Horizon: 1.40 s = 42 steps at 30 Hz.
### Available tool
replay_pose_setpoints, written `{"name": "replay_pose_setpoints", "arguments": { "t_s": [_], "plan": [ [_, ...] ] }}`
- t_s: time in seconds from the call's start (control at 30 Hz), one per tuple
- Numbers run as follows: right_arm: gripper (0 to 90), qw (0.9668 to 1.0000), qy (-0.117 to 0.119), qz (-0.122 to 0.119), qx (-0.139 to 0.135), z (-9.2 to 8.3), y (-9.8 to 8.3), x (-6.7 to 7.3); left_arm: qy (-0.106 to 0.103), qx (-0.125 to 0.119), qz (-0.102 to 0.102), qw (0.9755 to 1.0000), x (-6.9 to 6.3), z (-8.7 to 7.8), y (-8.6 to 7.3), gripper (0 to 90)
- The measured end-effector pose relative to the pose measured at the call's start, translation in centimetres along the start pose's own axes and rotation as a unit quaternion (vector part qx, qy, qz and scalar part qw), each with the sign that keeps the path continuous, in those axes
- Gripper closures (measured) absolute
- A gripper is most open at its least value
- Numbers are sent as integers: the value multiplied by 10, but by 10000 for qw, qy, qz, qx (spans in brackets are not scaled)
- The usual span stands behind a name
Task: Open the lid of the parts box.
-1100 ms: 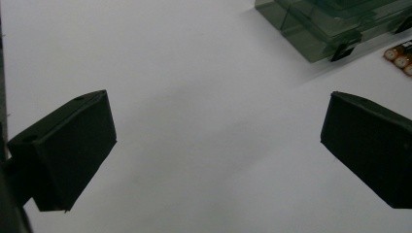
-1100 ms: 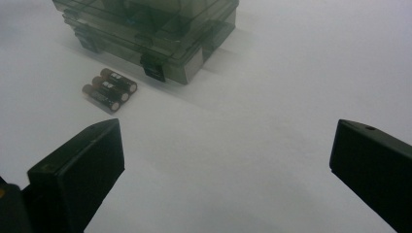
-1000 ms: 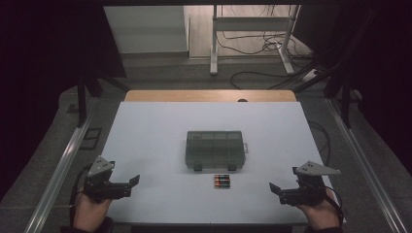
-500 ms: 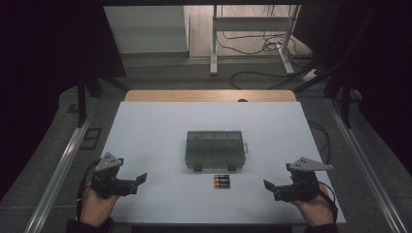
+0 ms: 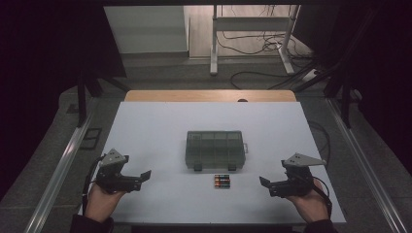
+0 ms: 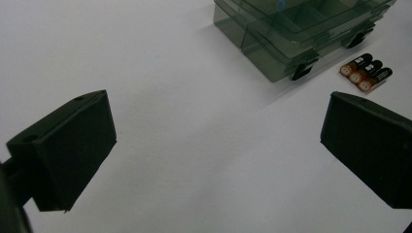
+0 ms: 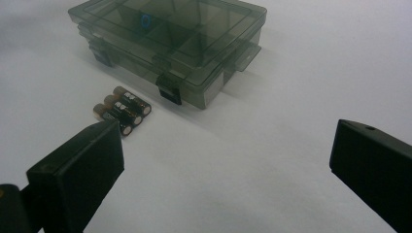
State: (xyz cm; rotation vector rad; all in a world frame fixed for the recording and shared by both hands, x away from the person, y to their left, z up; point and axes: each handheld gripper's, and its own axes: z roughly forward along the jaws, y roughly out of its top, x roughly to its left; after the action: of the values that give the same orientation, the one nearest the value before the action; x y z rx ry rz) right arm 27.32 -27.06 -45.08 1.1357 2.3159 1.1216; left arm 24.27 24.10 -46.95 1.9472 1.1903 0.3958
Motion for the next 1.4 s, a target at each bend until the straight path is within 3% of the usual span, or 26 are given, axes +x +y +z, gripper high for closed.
{"name": "replay_pose_setpoints", "arguments": {
  "t_s": [0.37, 0.67, 1.4],
  "plan": [
    [0, 10000, 59, -26, 2, 10, 5, 0, -15, -27, 247, 9997, -4, 12, 8, 0],
    [0, 9999, 117, -109, 43, 20, 10, 3, -132, -68, 312, 9994, -5, 21, 14, 0],
    [0, 9984, 251, 74, 493, 36, 21, 4, -395, 17, 463, 9981, -13, 47, 30, 0]
  ]
}}
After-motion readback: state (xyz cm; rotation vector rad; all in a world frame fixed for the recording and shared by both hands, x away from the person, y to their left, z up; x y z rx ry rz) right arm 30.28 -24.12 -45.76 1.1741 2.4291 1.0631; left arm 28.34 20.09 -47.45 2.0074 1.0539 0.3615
